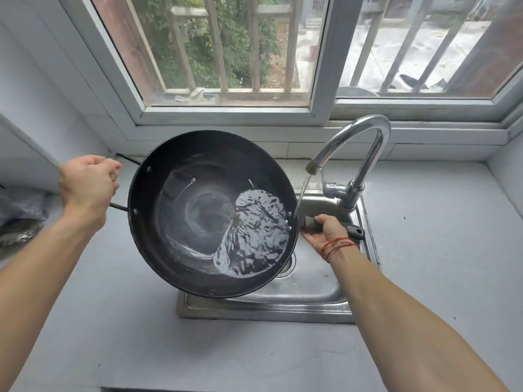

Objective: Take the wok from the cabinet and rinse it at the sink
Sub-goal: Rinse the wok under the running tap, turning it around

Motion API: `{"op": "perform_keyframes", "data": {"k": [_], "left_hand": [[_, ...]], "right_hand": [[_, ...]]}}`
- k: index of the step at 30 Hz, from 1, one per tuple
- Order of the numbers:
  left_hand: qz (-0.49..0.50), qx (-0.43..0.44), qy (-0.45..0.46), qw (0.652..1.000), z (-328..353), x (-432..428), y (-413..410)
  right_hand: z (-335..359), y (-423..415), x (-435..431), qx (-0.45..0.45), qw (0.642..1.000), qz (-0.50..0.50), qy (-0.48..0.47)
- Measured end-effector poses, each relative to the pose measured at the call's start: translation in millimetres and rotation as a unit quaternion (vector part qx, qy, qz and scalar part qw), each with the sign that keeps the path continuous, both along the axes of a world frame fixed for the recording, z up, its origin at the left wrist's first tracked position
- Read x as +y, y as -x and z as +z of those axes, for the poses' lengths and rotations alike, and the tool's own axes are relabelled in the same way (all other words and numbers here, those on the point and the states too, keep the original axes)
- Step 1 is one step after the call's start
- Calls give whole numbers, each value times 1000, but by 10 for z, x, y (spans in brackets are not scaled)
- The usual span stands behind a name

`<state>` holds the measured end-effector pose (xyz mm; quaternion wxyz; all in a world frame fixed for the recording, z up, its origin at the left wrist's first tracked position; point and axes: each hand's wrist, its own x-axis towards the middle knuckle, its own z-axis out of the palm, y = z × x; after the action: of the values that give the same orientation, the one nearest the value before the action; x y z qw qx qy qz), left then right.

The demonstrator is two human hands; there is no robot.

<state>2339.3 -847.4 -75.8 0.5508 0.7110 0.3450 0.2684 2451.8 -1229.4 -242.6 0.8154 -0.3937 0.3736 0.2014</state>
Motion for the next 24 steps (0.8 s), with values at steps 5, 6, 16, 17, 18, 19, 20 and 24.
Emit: {"op": "perform_keyframes", "data": {"k": [5,6,16,17,18,19,20,24], "left_hand": [[7,4,14,1000,-33,28,39],[9,5,17,1000,-42,30,44],[5,36,79,996,-208,62,100],[3,41,84,996,-230,58,107],[2,45,88,995,-251,46,113],[1,48,92,995,-269,25,118],[0,52,97,994,-286,-4,119],[-7,68,128,989,-357,-141,113]], "right_hand": [[-28,27,19,8,999,12,31],[-30,30,19,10,999,14,37],[20,136,-45,14,996,24,84],[23,153,-67,15,995,24,91],[20,169,-93,16,995,24,99],[23,188,-121,16,994,26,106],[22,203,-154,17,993,26,113],[56,264,-299,18,991,29,131]]}}
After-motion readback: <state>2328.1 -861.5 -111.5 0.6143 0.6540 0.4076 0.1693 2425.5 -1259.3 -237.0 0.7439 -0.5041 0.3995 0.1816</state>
